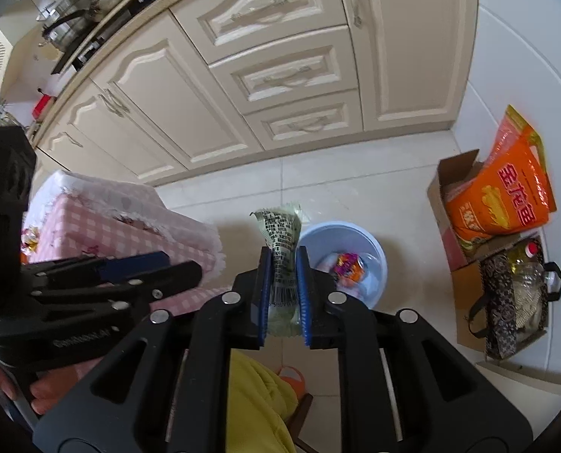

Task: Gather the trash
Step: 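Open both tools to drop the packet and wrapper into the bin, then move both open tools back over the table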

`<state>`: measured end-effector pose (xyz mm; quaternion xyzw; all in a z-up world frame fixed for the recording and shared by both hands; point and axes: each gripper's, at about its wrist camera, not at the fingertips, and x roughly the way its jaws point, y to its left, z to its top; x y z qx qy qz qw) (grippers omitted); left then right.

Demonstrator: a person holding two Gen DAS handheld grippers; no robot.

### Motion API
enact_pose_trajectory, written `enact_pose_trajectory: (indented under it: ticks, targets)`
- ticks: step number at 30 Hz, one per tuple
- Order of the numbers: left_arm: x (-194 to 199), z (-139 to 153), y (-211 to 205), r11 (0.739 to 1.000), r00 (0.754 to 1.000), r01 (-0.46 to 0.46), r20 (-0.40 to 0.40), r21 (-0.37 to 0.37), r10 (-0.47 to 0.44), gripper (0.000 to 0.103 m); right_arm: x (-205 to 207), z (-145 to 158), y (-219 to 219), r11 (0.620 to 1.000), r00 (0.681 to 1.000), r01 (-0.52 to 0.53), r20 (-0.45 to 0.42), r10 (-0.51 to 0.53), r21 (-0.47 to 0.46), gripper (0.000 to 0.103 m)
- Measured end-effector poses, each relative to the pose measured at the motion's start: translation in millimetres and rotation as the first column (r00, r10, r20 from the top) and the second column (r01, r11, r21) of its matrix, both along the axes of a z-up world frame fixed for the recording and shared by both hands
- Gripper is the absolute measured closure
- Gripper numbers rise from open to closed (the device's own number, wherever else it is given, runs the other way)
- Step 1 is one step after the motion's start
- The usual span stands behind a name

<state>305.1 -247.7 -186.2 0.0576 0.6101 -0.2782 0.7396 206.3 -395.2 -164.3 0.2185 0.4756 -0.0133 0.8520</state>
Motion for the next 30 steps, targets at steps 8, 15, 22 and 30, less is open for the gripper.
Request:
enact_pose_trajectory:
  ticks: [8, 15, 22, 30]
  targets:
    - [0.9, 1.5, 6.9, 1.000, 1.000, -0.013, 0.001, 0.001, 0.013, 0.059, 2.6, 1.9, 0.6, 1.000, 1.000, 0.010, -0.006, -0.010, 0.010, 0.077]
    - [-1.1, 3.9, 8.1, 1.000, 1.000, -0.013, 0.012, 0.004, 0.013, 0.059, -2.8, 1.5, 1.1, 1.000, 1.000, 0.006, -0.013, -0.006, 0.008, 0.077]
    - [-7.8, 11.9, 12.0, 1.000, 0.999, -0.021, 0.035, 0.009, 0.021, 0.059, -11.2, 7.9, 1.0, 1.000, 1.000, 0.017, -0.006, -0.017, -0.009, 0.054]
    - [-17.0, 25.8, 25.6, 0.999, 0.997, -0.047, 0.063, -0.006, 0.047, 0.059, -26.5, 28.3, 6.7, 0.999, 0.999, 0.023, 0.039, -0.022, -0.037, 0.045]
